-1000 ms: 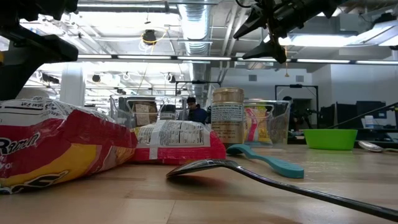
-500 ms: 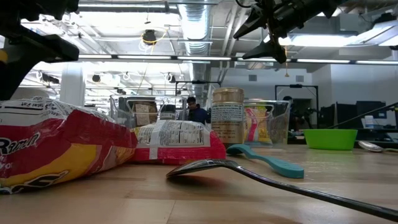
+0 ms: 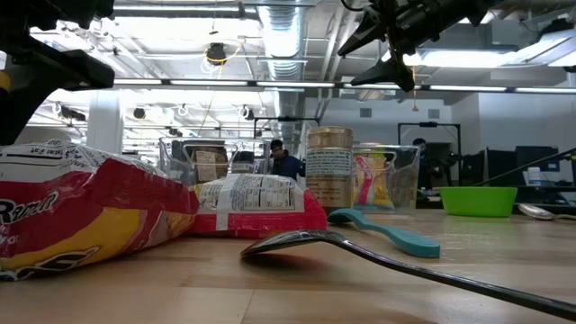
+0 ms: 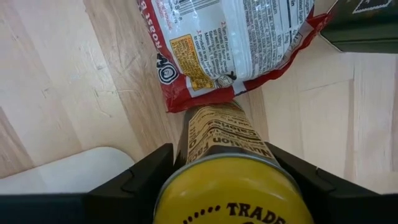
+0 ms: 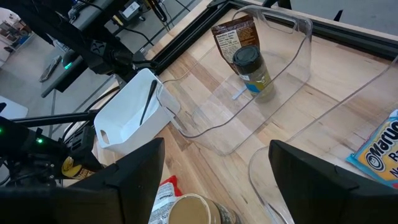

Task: Pick & Place Food Item
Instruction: Put the yellow seasoning bottle into the left transparent bin

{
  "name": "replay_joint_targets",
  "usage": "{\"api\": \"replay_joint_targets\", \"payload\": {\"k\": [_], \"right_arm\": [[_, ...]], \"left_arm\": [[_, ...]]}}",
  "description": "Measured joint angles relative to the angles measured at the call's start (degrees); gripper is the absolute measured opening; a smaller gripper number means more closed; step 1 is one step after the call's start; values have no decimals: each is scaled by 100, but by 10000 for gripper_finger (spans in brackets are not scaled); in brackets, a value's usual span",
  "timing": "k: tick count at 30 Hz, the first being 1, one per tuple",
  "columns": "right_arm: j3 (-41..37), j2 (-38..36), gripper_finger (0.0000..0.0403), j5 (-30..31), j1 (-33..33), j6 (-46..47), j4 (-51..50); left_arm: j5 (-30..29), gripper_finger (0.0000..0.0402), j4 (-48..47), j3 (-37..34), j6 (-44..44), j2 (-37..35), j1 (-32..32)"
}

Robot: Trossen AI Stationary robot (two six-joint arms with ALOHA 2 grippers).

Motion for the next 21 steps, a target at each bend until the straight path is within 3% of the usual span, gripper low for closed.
{"api": "replay_joint_targets", "payload": {"k": [5, 11, 17, 21], "right_arm": [[0, 0, 282, 22, -2, 0, 0], [0, 0, 282, 22, -2, 0, -2], [0, 0, 282, 22, -1, 1, 0], [0, 0, 282, 22, -2, 0, 0]], "left_arm": [[4, 227, 16, 0, -6, 0, 0], [0, 210, 81, -2, -7, 0, 0], [4, 230, 87, -2, -7, 0, 0], [2, 214, 85, -2, -8, 0, 0]]}}
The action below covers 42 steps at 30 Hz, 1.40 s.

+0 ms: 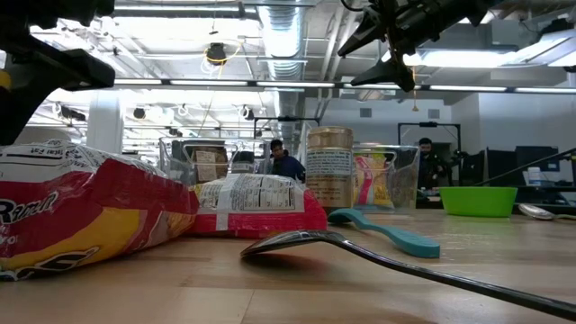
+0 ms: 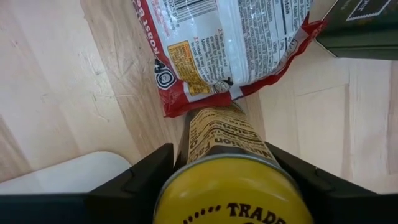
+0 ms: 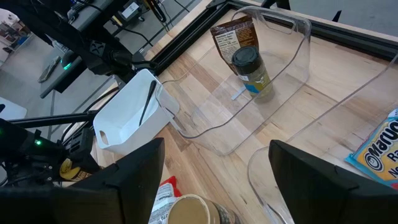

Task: Pick & Place Food Item
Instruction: Put the yellow seasoning bottle into the left transparent bin

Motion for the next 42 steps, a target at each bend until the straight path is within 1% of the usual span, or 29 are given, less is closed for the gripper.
{"api": "replay_joint_targets", "payload": {"k": [5, 10, 15, 21, 25, 29, 35, 39, 42], "right_arm": [[0, 0, 282, 0, 1, 1, 0], [0, 0, 282, 0, 2, 0, 0], [0, 0, 282, 0, 0, 2, 0], [0, 0, 282, 0, 1, 2, 0], [0, 0, 282, 0, 1, 1, 0], [0, 0, 282, 2, 2, 2, 0], [0, 0, 282, 2, 1, 2, 0], [0, 0, 282, 2, 0, 2, 0], [0, 0, 282, 2, 0, 4, 0]], "left_arm": [[0, 208, 69, 0, -2, 0, 0], [4, 228, 310, 0, 20, 0, -1], [4, 207, 447, 0, 63, 0, -2], [4, 207, 450, 0, -18, 0, 0], [4, 219, 450, 0, -33, 0, -2], [4, 207, 448, 0, -42, 0, -1], [4, 207, 450, 0, -44, 0, 0], [4, 214, 450, 0, -44, 0, -2], [4, 208, 449, 0, -44, 0, -1]]}}
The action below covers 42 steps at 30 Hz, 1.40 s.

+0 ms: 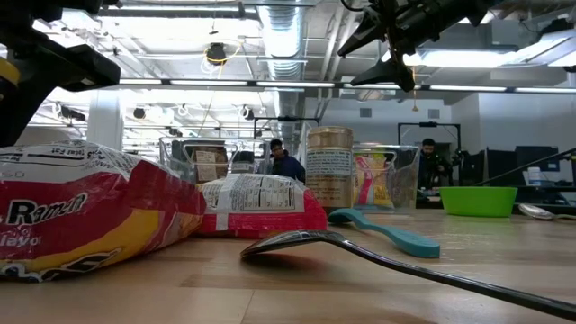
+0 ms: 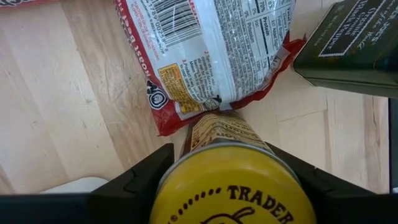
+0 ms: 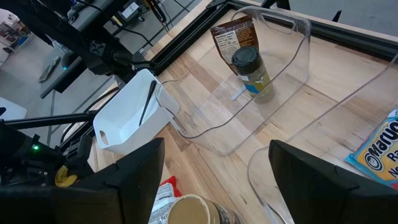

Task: Pick & Place Food Item
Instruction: Put the yellow seasoning bottle into the left transparent bin

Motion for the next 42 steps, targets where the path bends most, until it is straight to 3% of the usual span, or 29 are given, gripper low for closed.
{"api": "replay_joint_targets", "payload": {"k": [32, 42], "right_arm": [[0, 2, 282, 0, 2, -1, 2], [0, 2, 282, 0, 2, 0, 2]], "left_arm": [[0, 209, 104, 0, -4, -9, 0], [0, 210, 104, 0, -348, -500, 66]]}}
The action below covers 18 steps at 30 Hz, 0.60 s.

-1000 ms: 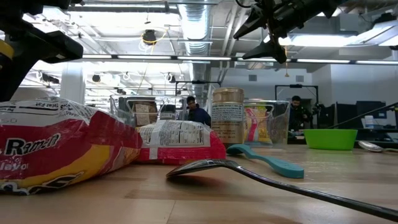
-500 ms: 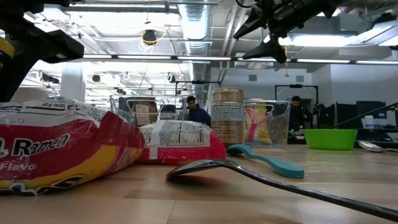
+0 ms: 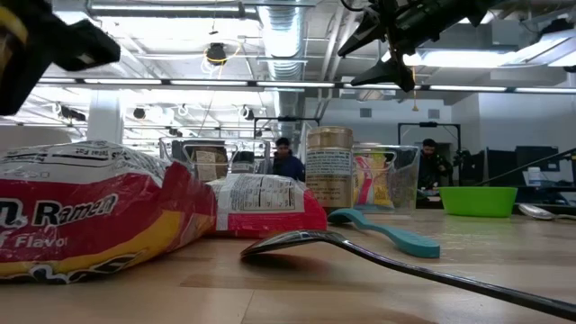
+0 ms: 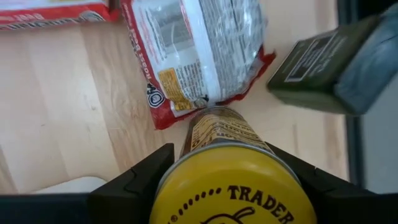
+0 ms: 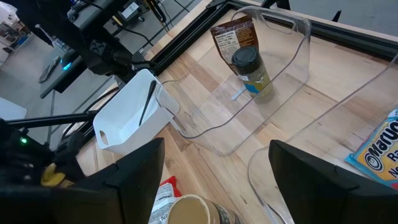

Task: Pick & Place Food Item
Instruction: Put the yellow seasoning bottle into the left transparent bin

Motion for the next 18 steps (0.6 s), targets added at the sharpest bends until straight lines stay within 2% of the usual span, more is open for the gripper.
{"api": "replay_joint_targets", "payload": {"k": [10, 18], "right_arm": [[0, 0, 282, 0, -9, 13, 2], [0, 0, 282, 0, -9, 13, 4]], "left_arm": [[-54, 211, 359, 0, -292, -825, 412], [-621, 207, 1319, 2, -299, -1409, 853]]}}
